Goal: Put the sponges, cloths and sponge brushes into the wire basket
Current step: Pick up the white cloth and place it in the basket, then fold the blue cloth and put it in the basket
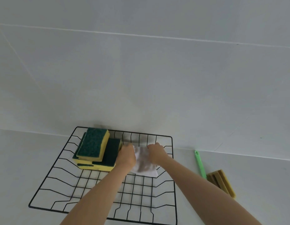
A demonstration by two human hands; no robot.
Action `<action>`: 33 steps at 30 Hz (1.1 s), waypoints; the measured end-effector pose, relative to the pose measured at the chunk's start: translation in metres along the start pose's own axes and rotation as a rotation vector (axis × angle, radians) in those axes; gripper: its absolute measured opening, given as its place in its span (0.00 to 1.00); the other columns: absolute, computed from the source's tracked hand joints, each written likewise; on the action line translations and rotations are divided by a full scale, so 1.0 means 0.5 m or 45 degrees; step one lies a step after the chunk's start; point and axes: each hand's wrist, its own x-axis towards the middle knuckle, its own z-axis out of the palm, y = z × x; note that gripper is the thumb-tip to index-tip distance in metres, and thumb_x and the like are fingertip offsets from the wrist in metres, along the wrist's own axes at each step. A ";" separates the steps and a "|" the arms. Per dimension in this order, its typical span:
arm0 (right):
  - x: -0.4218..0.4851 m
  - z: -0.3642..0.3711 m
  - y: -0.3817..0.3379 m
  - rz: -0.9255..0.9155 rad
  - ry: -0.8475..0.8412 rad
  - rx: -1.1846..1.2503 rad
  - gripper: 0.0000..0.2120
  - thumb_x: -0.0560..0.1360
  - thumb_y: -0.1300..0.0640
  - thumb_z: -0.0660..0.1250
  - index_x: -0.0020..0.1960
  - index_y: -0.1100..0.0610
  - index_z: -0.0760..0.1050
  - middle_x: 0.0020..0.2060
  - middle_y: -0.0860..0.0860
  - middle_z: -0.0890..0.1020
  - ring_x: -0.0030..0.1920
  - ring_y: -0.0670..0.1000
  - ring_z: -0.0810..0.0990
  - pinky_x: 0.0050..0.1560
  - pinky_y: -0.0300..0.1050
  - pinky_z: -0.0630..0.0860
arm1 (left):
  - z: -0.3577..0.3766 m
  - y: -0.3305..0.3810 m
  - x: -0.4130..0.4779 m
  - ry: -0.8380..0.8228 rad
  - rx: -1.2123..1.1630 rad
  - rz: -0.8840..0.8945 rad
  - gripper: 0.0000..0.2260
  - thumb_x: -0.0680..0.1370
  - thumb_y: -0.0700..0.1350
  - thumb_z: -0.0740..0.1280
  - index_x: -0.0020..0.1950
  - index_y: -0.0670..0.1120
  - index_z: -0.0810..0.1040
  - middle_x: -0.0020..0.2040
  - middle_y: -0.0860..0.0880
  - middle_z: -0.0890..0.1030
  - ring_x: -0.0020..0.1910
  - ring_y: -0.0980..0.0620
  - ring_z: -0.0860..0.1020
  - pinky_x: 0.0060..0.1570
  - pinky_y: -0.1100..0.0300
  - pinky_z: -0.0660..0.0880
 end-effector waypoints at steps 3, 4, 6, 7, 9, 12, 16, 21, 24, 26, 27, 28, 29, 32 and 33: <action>-0.005 -0.003 0.002 -0.028 -0.019 0.064 0.12 0.76 0.68 0.53 0.56 0.60 0.68 0.49 0.59 0.76 0.64 0.60 0.68 0.61 0.47 0.66 | 0.000 0.000 0.003 -0.087 -0.059 -0.005 0.14 0.77 0.35 0.59 0.62 0.39 0.70 0.58 0.40 0.76 0.54 0.45 0.77 0.49 0.59 0.74; -0.009 -0.008 0.003 -0.033 -0.031 0.117 0.11 0.76 0.67 0.54 0.56 0.59 0.68 0.43 0.57 0.74 0.64 0.59 0.68 0.61 0.47 0.66 | -0.003 0.001 0.003 -0.110 -0.102 -0.011 0.14 0.77 0.35 0.58 0.63 0.38 0.69 0.60 0.41 0.75 0.56 0.45 0.76 0.51 0.59 0.74; -0.023 -0.025 0.004 -0.053 -0.030 0.222 0.14 0.77 0.62 0.55 0.62 0.61 0.68 0.48 0.58 0.75 0.63 0.59 0.70 0.60 0.46 0.67 | -0.016 0.002 0.001 -0.125 -0.241 -0.019 0.16 0.78 0.35 0.57 0.65 0.37 0.67 0.64 0.40 0.73 0.60 0.44 0.74 0.56 0.58 0.72; -0.034 -0.034 0.005 -0.067 -0.032 0.258 0.17 0.78 0.60 0.55 0.65 0.61 0.66 0.53 0.60 0.76 0.62 0.58 0.70 0.60 0.45 0.67 | -0.025 0.003 -0.003 -0.131 -0.345 -0.012 0.18 0.78 0.35 0.57 0.68 0.38 0.64 0.67 0.39 0.70 0.64 0.43 0.71 0.61 0.56 0.70; -0.059 -0.052 0.010 -0.110 -0.032 0.296 0.20 0.80 0.56 0.54 0.70 0.61 0.62 0.57 0.59 0.74 0.66 0.56 0.66 0.65 0.45 0.64 | -0.047 0.005 -0.015 -0.126 -0.509 0.036 0.21 0.80 0.37 0.55 0.73 0.40 0.57 0.73 0.40 0.62 0.71 0.44 0.63 0.69 0.54 0.62; -0.104 -0.076 0.025 -0.153 -0.005 0.301 0.26 0.81 0.50 0.51 0.76 0.57 0.49 0.75 0.61 0.54 0.77 0.56 0.47 0.74 0.49 0.51 | -0.077 0.010 -0.041 -0.067 -0.557 0.163 0.22 0.81 0.40 0.53 0.74 0.43 0.53 0.76 0.44 0.55 0.75 0.47 0.55 0.73 0.53 0.54; -0.180 -0.103 0.054 -0.185 0.153 0.195 0.29 0.81 0.47 0.49 0.76 0.55 0.42 0.77 0.59 0.46 0.77 0.58 0.42 0.76 0.53 0.47 | -0.103 0.029 -0.090 0.006 -0.435 0.314 0.24 0.81 0.47 0.53 0.75 0.46 0.48 0.77 0.46 0.47 0.76 0.49 0.46 0.74 0.52 0.48; -0.291 -0.118 0.104 -0.172 0.339 0.104 0.31 0.80 0.44 0.46 0.75 0.53 0.36 0.76 0.55 0.39 0.76 0.56 0.38 0.75 0.54 0.42 | -0.132 0.083 -0.167 0.137 -0.073 0.493 0.27 0.81 0.53 0.51 0.75 0.47 0.43 0.77 0.45 0.42 0.76 0.46 0.42 0.74 0.48 0.46; -0.370 -0.120 0.144 -0.155 0.440 0.068 0.32 0.79 0.42 0.45 0.75 0.53 0.34 0.76 0.53 0.37 0.76 0.54 0.37 0.75 0.52 0.40 | -0.128 0.125 -0.223 0.171 0.026 0.606 0.28 0.80 0.55 0.50 0.75 0.47 0.42 0.77 0.45 0.42 0.76 0.46 0.41 0.74 0.47 0.45; -0.423 -0.113 0.175 -0.125 0.478 0.055 0.32 0.79 0.42 0.45 0.75 0.52 0.33 0.76 0.53 0.37 0.76 0.53 0.36 0.75 0.50 0.39 | -0.112 0.152 -0.262 0.167 0.094 0.694 0.29 0.79 0.59 0.47 0.75 0.47 0.40 0.77 0.46 0.41 0.76 0.47 0.40 0.74 0.47 0.45; -0.448 -0.108 0.193 -0.102 0.491 0.049 0.32 0.79 0.42 0.45 0.75 0.52 0.33 0.76 0.53 0.36 0.76 0.53 0.36 0.75 0.50 0.39 | -0.101 0.165 -0.281 0.154 0.128 0.739 0.31 0.78 0.62 0.44 0.75 0.47 0.39 0.77 0.46 0.40 0.76 0.47 0.40 0.74 0.48 0.44; -0.475 -0.100 0.211 -0.074 0.500 0.049 0.32 0.80 0.42 0.45 0.74 0.52 0.32 0.76 0.52 0.36 0.76 0.52 0.36 0.75 0.49 0.38 | -0.089 0.177 -0.301 0.134 0.150 0.785 0.34 0.75 0.65 0.41 0.75 0.47 0.38 0.77 0.46 0.40 0.76 0.47 0.40 0.74 0.48 0.44; -0.501 -0.092 0.230 -0.043 0.507 0.049 0.32 0.80 0.43 0.46 0.74 0.52 0.32 0.76 0.52 0.36 0.76 0.52 0.36 0.75 0.49 0.38 | -0.076 0.190 -0.321 0.117 0.157 0.833 0.39 0.70 0.69 0.36 0.75 0.48 0.38 0.77 0.46 0.41 0.76 0.47 0.40 0.74 0.49 0.44; -0.572 -0.057 0.292 0.046 0.506 0.057 0.32 0.80 0.43 0.46 0.74 0.52 0.32 0.76 0.52 0.36 0.76 0.52 0.35 0.75 0.49 0.39 | -0.031 0.227 -0.376 0.036 0.166 0.951 0.54 0.54 0.75 0.22 0.74 0.48 0.38 0.77 0.47 0.41 0.76 0.48 0.40 0.74 0.50 0.44; -0.594 -0.042 0.314 0.078 0.502 0.069 0.32 0.80 0.43 0.46 0.74 0.52 0.31 0.76 0.52 0.36 0.76 0.52 0.35 0.75 0.49 0.39 | -0.012 0.240 -0.391 0.007 0.158 0.976 0.55 0.52 0.74 0.20 0.75 0.48 0.38 0.77 0.47 0.41 0.76 0.48 0.40 0.74 0.50 0.44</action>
